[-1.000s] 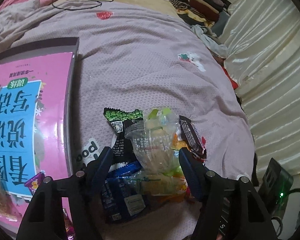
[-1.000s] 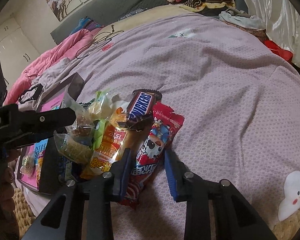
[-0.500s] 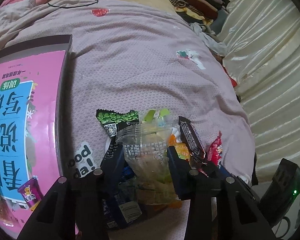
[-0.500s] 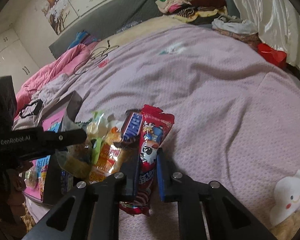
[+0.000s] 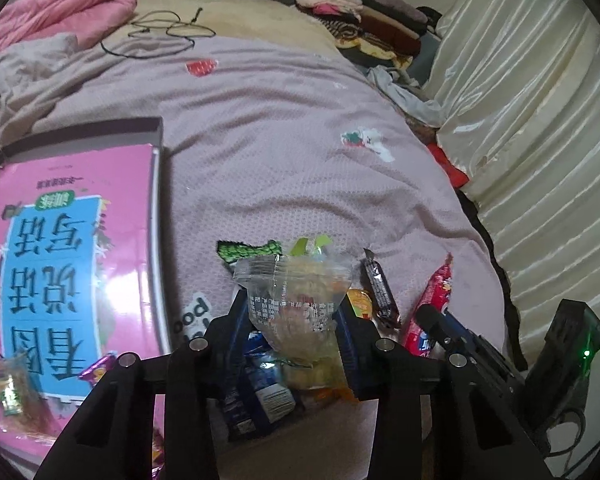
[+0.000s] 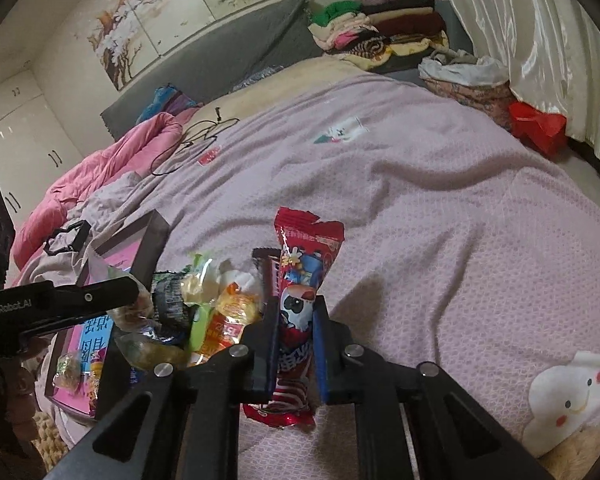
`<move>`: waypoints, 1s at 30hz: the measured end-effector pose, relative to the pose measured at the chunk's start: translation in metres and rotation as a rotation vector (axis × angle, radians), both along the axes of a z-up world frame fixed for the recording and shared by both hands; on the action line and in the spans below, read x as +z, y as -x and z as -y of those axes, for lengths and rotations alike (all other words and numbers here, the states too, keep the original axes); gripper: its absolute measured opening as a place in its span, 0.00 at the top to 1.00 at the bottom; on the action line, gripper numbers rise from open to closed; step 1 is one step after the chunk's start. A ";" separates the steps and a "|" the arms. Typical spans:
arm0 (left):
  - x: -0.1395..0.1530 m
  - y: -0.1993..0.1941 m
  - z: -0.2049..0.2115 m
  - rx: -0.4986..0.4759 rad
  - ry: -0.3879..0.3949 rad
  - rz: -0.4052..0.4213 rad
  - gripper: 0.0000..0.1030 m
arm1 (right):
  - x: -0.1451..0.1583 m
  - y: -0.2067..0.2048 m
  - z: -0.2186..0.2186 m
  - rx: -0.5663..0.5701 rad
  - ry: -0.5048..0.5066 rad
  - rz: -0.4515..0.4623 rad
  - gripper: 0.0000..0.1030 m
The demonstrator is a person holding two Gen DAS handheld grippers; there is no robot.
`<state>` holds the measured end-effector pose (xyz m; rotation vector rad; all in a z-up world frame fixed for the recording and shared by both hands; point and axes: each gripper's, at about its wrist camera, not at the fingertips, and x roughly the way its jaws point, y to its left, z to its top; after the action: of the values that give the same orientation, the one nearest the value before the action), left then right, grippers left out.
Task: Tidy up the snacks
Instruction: 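Grasp the clear candy bag with the left tool while the right tool grasps the red cartoon snack packet, then carry the candy bag with the left tool while the right tool carries the red packet to the tray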
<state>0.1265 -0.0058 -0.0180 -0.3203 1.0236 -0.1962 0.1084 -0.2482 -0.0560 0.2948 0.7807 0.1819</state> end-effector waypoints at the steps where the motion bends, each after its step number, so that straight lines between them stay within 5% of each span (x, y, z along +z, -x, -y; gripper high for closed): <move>1: 0.002 0.002 -0.002 0.002 0.000 0.004 0.59 | 0.002 0.001 -0.001 0.002 0.000 0.008 0.86; 15: 0.019 0.021 -0.031 0.043 -0.005 0.053 0.61 | 0.028 0.017 -0.025 0.066 0.094 0.154 0.86; 30: 0.024 0.040 -0.061 0.088 -0.003 0.057 0.61 | 0.033 0.024 -0.047 0.132 0.127 0.174 0.86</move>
<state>0.0861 0.0551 0.0060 -0.3545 0.9517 -0.1242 0.0848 -0.2016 -0.0230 0.1053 0.6364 0.2778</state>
